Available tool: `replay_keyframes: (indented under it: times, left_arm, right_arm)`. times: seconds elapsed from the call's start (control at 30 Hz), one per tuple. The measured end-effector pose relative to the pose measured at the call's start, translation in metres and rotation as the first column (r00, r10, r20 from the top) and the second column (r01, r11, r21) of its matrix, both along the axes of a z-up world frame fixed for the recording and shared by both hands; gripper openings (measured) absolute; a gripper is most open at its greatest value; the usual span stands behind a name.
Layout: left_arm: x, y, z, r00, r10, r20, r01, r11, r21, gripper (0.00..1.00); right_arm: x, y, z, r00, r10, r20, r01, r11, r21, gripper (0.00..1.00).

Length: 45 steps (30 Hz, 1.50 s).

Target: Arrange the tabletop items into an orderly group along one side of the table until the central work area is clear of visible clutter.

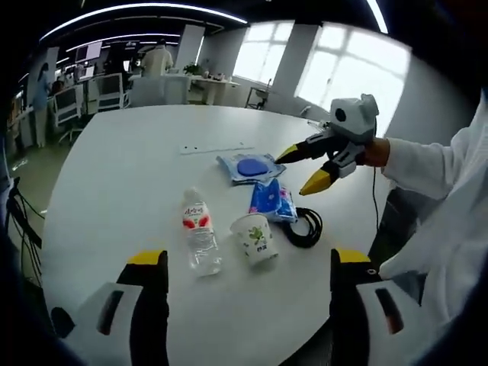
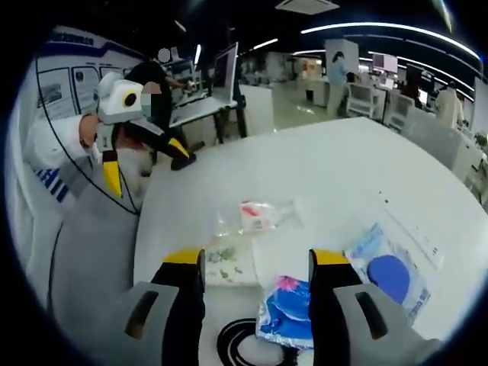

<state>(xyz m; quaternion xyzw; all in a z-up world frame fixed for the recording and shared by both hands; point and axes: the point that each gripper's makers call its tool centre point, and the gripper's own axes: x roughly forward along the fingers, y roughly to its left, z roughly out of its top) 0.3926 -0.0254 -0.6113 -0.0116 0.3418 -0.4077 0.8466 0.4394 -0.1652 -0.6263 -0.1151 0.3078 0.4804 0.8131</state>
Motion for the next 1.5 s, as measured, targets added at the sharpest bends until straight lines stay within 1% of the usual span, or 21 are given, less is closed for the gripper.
replay_keyframes:
  times: [0.2, 0.27, 0.33, 0.47, 0.57, 0.7, 0.8, 0.87, 0.97, 1.07, 1.2, 1.3, 1.4, 1.5]
  left_arm:
    - [-0.003, 0.003, -0.004, 1.0, 0.006, -0.013, -0.007, 1.0, -0.01, 0.9]
    - [-0.004, 0.005, -0.007, 1.0, 0.005, -0.018, -0.005, 1.0, -0.001, 0.89]
    - [-0.005, 0.006, -0.009, 1.0, -0.001, -0.02, 0.001, 1.0, 0.002, 0.89]
    - [-0.007, 0.007, -0.011, 1.0, -0.001, -0.026, 0.001, 1.0, -0.004, 0.89]
    - [-0.009, 0.008, -0.014, 0.999, -0.001, -0.032, 0.001, 1.0, -0.004, 0.89]
    - [-0.012, 0.008, -0.018, 0.999, -0.003, -0.043, 0.003, 1.0, -0.002, 0.88]
    - [-0.013, 0.009, -0.022, 0.999, -0.001, -0.047, 0.001, 1.0, 0.0, 0.88]
    - [-0.013, 0.01, -0.023, 0.999, 0.001, -0.049, -0.001, 1.0, -0.001, 0.88]
    - [-0.013, 0.01, -0.025, 0.999, 0.005, -0.053, -0.005, 1.0, -0.004, 0.87]
    - [-0.012, 0.011, -0.027, 0.998, 0.01, -0.056, -0.011, 1.0, -0.008, 0.87]
    - [-0.012, 0.013, -0.03, 0.998, 0.015, -0.061, -0.015, 1.0, -0.007, 0.87]
    - [-0.011, 0.014, -0.034, 0.998, 0.021, -0.067, -0.022, 1.0, -0.004, 0.87]
    - [-0.011, 0.015, -0.035, 0.997, 0.025, -0.067, -0.025, 1.0, -0.003, 0.87]
    - [-0.009, 0.015, -0.037, 0.997, 0.028, -0.07, -0.028, 1.0, -0.006, 0.86]
  right_arm:
    - [-0.001, 0.01, -0.011, 0.999, 0.042, -0.028, -0.042, 0.999, -0.009, 0.52]
    - [-0.002, 0.012, -0.016, 0.998, 0.061, -0.033, -0.061, 0.998, -0.027, 0.51]
    - [-0.003, 0.015, -0.02, 0.996, 0.071, -0.049, -0.072, 0.997, -0.024, 0.51]
    - [-0.004, 0.018, -0.03, 0.991, 0.114, -0.076, -0.117, 0.992, -0.038, 0.49]
    - [-0.002, 0.018, -0.039, 0.986, 0.137, -0.096, -0.143, 0.988, -0.063, 0.48]
    - [-0.001, 0.02, -0.047, 0.978, 0.168, -0.122, -0.178, 0.981, -0.072, 0.46]
    - [-0.002, 0.024, -0.05, 0.971, 0.189, -0.144, -0.2, 0.978, -0.064, 0.43]
    - [-0.004, 0.026, -0.054, 0.964, 0.212, -0.16, -0.226, 0.972, -0.071, 0.4]
    - [-0.003, 0.027, -0.06, 0.955, 0.231, -0.186, -0.247, 0.967, -0.068, 0.39]
    - [-0.004, 0.029, -0.065, 0.944, 0.253, -0.214, -0.271, 0.961, -0.06, 0.34]
    - [-0.002, 0.03, -0.071, 0.933, 0.268, -0.242, -0.289, 0.955, -0.058, 0.34]
    - [-0.005, 0.032, -0.074, 0.916, 0.285, -0.284, -0.306, 0.952, -0.031, 0.32]
    - [-0.005, 0.031, -0.079, 0.904, 0.301, -0.302, -0.327, 0.944, -0.037, 0.29]
    - [-0.008, 0.032, -0.082, 0.886, 0.32, -0.337, -0.347, 0.938, -0.022, 0.24]
